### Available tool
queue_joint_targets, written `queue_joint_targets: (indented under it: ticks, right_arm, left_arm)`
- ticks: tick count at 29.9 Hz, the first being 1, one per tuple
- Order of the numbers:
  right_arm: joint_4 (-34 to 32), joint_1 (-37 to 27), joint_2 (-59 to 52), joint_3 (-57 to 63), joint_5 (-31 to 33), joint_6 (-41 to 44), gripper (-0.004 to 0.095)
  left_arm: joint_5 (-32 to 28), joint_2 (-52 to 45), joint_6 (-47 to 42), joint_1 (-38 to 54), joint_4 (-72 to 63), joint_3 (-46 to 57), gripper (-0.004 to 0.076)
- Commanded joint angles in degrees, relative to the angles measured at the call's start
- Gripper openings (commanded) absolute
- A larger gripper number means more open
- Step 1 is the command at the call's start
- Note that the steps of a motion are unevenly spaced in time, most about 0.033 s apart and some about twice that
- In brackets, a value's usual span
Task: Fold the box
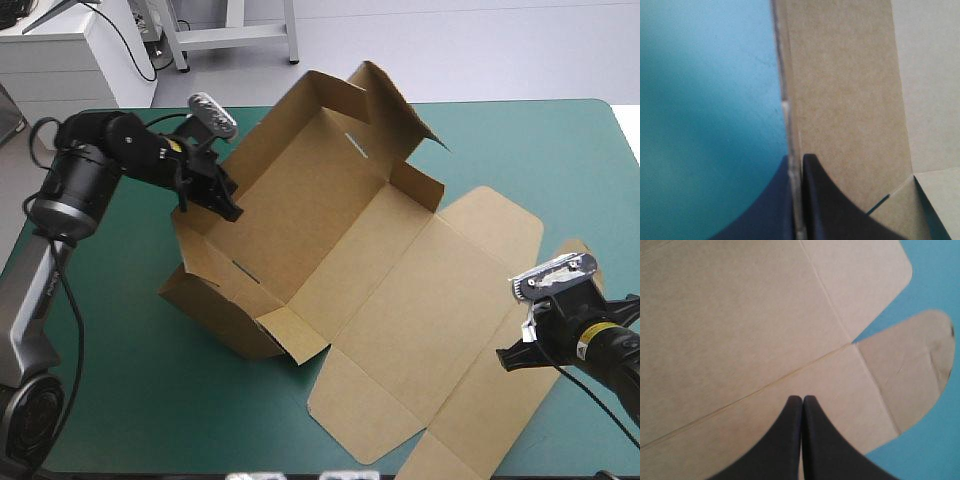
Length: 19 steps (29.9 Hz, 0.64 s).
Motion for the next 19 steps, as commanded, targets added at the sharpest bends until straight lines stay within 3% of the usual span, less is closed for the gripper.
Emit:
queue_joint_targets:
  ticks: [1,11,19]
  right_arm:
    - [-5.05,-0.52,-0.49,-1.54,-0.57,1.78,-0.0021]
    - [-7.78,-0.52,-2.81,-1.54,-0.99,4.87,-0.0021]
    - [-7.67,-0.52,-3.71,-1.54,-0.69,5.59,-0.0021]
  left_arm:
    - [-6.82,-0.49,0.08,-8.03,10.45,-4.04,-0.0008]
    - [-21.93,3.86,-0.53,-22.87,32.96,-3.82,-0.0008]
    - [-25.21,2.39,-0.12,-26.50,41.26,0.65,-0.0008]
